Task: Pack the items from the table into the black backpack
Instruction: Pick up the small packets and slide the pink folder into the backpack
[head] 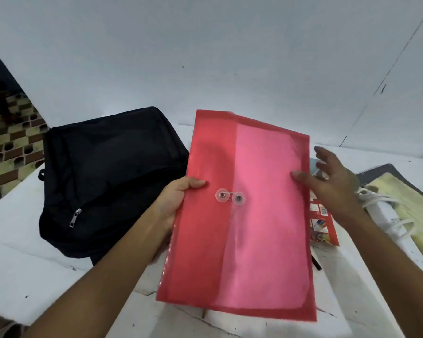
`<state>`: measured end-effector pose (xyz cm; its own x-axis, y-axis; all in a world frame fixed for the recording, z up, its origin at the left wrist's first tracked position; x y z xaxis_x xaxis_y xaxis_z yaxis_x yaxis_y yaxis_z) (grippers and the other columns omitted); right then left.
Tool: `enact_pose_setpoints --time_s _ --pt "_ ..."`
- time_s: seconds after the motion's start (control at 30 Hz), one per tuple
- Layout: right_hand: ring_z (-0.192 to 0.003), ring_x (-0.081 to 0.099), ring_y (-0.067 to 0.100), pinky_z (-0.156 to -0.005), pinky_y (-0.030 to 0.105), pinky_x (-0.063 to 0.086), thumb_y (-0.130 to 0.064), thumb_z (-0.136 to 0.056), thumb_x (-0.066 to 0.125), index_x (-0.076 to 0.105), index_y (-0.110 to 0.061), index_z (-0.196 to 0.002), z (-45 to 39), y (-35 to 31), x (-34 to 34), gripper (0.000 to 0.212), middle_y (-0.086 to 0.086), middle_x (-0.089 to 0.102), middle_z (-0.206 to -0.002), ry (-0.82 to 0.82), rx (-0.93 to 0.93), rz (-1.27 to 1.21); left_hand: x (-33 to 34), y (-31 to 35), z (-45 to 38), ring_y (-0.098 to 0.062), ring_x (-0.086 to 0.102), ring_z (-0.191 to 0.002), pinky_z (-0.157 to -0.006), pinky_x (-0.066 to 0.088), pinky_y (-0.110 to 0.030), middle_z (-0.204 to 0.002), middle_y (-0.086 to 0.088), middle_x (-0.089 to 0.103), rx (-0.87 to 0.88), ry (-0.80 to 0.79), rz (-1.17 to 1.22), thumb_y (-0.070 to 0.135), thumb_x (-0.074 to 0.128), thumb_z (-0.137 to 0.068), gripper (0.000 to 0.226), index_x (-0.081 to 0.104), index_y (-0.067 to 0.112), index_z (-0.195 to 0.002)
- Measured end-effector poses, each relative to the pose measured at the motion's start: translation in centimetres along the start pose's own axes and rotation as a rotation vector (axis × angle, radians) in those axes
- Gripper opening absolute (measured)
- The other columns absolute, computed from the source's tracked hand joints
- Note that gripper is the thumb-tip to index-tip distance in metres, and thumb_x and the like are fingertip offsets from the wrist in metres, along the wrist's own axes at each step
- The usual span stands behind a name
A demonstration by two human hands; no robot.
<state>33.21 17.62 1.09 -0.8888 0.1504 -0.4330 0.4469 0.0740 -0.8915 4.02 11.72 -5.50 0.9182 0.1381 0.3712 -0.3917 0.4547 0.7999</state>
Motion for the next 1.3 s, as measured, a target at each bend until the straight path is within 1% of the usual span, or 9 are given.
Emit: enact_pose_setpoints --time_s 0.17,0.3,0.5,0.7,0.9,1.0,1.07,1.2,1.3 --pt "-0.142 0.024 0.01 -0.115 0.032 0.02 -0.048 -0.068 0.079 0.023 -0.034 -0.148 -3.3 -11.8 -0.3 0.099 -0.01 0.033 -0.151 -0.139 -0.363 0.281 2.2 3.4 0.5 -0.021 0.066 -0.059 -0.059 0.058 -0.029 -0.072 -0.01 0.068 0.022 -0.163 -0.153 0.003 0.054 -0.075 0.019 0.063 0.006 -0.091" --pt "-0.099 0.068 0.019 -0.091 0.036 0.051 -0.046 -0.051 0.089 0.053 -0.03 -0.133 -5.1 -12.0 3.5 0.091 0.003 0.072 -0.107 -0.714 -0.049 0.349 3.2 5.9 -0.2 -0.02 0.066 -0.059 -0.061 0.057 -0.028 -0.073 -0.01 0.069 0.013 -0.234 -0.295 0.004 0.061 -0.06 0.026 0.067 0.006 -0.086" --pt "-0.087 0.07 0.036 -0.072 0.041 0.06 -0.019 -0.054 0.09 0.068 0.003 -0.103 -2.5 -7.7 6.5 0.058 0.029 0.066 -0.108 -1.096 0.232 0.11 2.4 7.7 -2.1 -0.024 0.065 -0.068 -0.072 0.055 -0.032 -0.085 -0.011 0.07 -0.055 -0.223 -0.616 0.011 0.069 -0.064 0.023 0.071 0.011 -0.087" --pt "-0.07 0.07 0.031 -0.061 0.037 0.059 -0.008 -0.044 0.093 0.068 0.001 -0.105 0.1 -4.0 6.3 0.066 0.024 0.069 -0.088 -1.028 0.278 -0.278 5.2 9.4 -1.4 -0.015 0.061 -0.067 -0.067 0.052 -0.027 -0.084 -0.003 0.065 0.01 -0.324 -0.967 0.017 0.058 -0.093 0.008 0.064 0.012 -0.093" --pt "-0.067 0.068 0.032 -0.058 0.037 0.059 -0.009 -0.049 0.093 0.068 0.001 -0.102 1.9 0.4 5.4 0.059 0.023 0.069 -0.087 -0.937 0.387 -0.451 0.4 16.0 1.8 -0.009 0.065 -0.1 -0.088 0.049 -0.027 -0.105 0.006 0.071 0.558 0.103 -1.251 0.029 0.067 -0.088 0.023 0.064 0.023 -0.109" --pt "-0.052 0.068 0.017 -0.045 0.024 0.054 0.007 -0.078 0.068 0.059 0.003 -0.089 1.9 0.4 4.5 0.014 0.01 0.07 -0.061 -0.762 0.358 -0.477 -5.9 16.2 5.5 -0.011 0.06 -0.111 -0.098 0.045 -0.028 -0.116 0.002 0.065 0.747 0.405 -0.998 0.035 0.068 -0.083 0.033 0.062 0.025 -0.114" --pt "-0.063 0.071 0.026 -0.052 0.031 0.057 0.005 -0.062 0.082 0.058 0.002 -0.099 2.9 0.4 5.7 0.043 0.016 0.071 -0.071 -0.81 0.396 -0.591 -9.6 14.3 7.5 -0.017 0.06 -0.11 -0.091 0.051 -0.035 -0.118 -0.003 0.063 0.701 0.474 -0.683 0.031 0.065 -0.088 0.033 0.058 0.021 -0.119" --pt "-0.079 0.069 0.037 -0.066 0.047 0.059 -0.011 -0.032 0.097 0.058 0.0 -0.117 3.3 0.4 8.4 0.094 0.024 0.068 -0.096 -0.784 0.422 -0.749 -11.1 7.2 8.4 -0.029 0.063 -0.095 -0.072 0.055 -0.038 -0.116 -0.016 0.065 0.273 0.09 -0.175 0.046 0.064 -0.082 0.052 0.059 0.015 -0.123" --pt "-0.081 0.069 0.035 -0.07 0.046 0.059 0.001 -0.068 0.074 0.058 -0.001 -0.119 4.8 -1.3 10.9 0.054 0.022 0.068 -0.098 -0.758 0.391 -0.836 -12.2 6.6 9.4 -0.029 0.067 -0.093 -0.076 0.057 -0.035 -0.112 -0.019 0.067 0.309 -0.005 -0.227 0.027 0.081 -0.057 0.066 0.064 0.01 -0.118"
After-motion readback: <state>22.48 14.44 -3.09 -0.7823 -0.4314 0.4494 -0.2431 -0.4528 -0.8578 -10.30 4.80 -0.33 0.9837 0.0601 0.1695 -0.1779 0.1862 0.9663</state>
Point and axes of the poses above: each hand's wrist, its own z-axis away from the middle knuckle, its own x-axis out of the palm, y = z × x, the point moved 10 cm from there along -z, towards the middle knuckle
